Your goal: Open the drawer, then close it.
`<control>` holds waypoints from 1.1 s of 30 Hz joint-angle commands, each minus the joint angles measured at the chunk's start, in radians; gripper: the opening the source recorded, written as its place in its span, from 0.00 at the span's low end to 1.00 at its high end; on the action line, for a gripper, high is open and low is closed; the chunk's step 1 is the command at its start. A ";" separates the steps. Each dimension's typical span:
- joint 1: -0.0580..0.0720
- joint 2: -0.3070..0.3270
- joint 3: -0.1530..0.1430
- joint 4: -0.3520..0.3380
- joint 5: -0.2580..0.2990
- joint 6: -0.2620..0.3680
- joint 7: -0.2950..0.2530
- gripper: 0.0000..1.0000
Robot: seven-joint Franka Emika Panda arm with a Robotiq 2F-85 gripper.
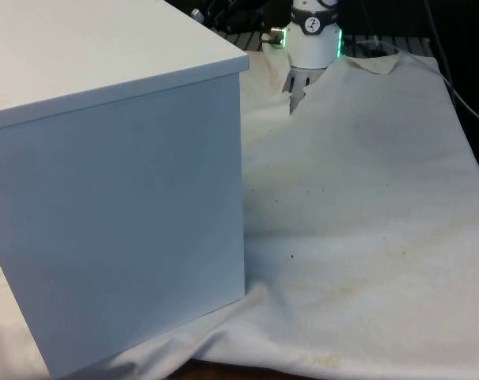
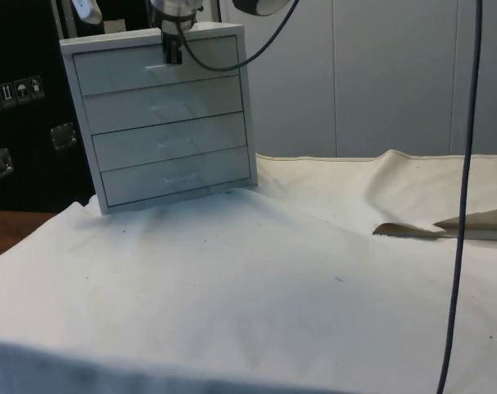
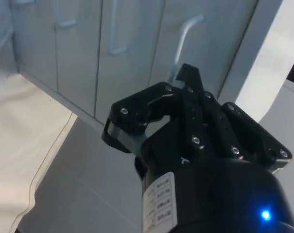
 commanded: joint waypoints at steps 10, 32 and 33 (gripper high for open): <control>0.022 -0.077 0.044 -0.029 -0.022 -0.092 0.021 0.00; 0.028 -0.180 0.192 -0.098 -0.034 -0.237 0.110 0.00; 0.028 -0.181 0.199 -0.099 -0.033 -0.242 0.115 0.00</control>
